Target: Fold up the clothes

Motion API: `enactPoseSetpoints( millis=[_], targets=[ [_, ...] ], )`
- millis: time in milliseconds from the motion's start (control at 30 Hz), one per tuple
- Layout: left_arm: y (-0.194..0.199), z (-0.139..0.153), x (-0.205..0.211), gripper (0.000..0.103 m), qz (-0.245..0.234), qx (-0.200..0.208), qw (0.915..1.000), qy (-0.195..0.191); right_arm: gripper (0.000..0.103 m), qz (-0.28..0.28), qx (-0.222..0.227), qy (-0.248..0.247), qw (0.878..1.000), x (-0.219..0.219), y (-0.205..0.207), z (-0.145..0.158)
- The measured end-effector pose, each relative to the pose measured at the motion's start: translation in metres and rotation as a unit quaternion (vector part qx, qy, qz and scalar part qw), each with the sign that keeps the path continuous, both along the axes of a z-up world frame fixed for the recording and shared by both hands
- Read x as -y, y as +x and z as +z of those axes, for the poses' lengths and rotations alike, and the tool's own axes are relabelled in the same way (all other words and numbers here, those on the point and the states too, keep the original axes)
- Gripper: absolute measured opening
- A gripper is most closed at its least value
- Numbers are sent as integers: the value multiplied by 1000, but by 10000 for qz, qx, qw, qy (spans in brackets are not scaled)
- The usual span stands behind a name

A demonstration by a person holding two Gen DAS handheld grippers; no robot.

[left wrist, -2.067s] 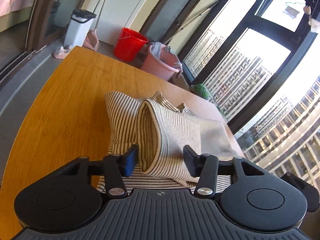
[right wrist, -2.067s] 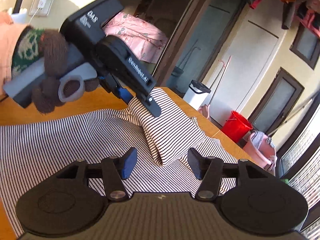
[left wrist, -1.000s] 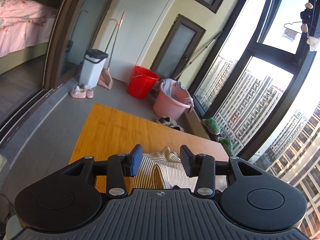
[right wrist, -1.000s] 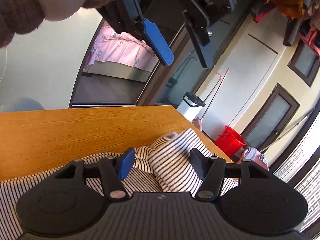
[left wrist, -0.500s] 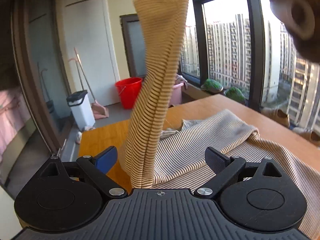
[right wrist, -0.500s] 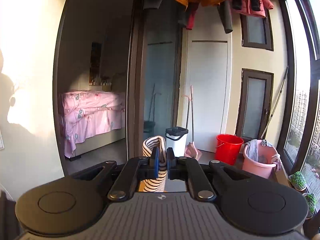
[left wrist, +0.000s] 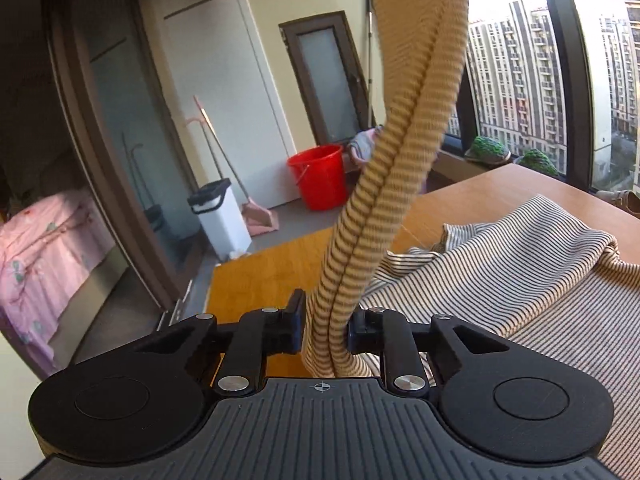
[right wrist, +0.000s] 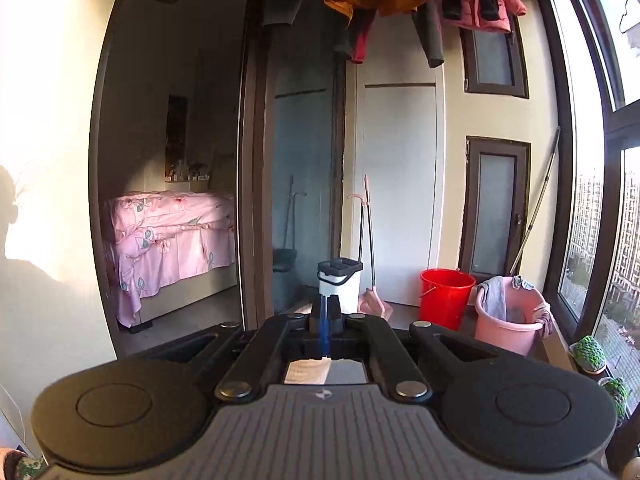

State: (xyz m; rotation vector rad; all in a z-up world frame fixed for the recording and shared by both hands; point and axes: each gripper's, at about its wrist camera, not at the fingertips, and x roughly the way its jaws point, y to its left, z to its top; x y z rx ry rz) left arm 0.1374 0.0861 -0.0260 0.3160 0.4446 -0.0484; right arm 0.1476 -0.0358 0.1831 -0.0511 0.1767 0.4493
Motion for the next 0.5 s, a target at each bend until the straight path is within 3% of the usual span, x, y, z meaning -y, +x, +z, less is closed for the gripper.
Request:
enactPoseSetpoints(
  millis=[100,200,267,367,433,500],
  targets=[
    [3,8,-17,21,115,23,9997,-206,0,-132,124,167,9997,13,4,2],
    [2,4,-19,21,-46,-115,9995,-301,0,-392,-159,201,9989,33,17,-18],
    [-1,-4,-13,21,-226,-246,9991,-262,1,-531,-623,132,9966,46,29,-46],
    [-4,-7,-10,23,-304,-266,9988,-275,7,-418,-1640,460,9845,62,42,-93],
    [-4,-6,-15,23,-290,-275,9985,-380,24,-293,-2357,836,9678,70,47,-128],
    [-3,-6,-20,23,-306,-314,9981,-422,33,-195,-2980,1366,9445,78,50,-161]
  ],
)
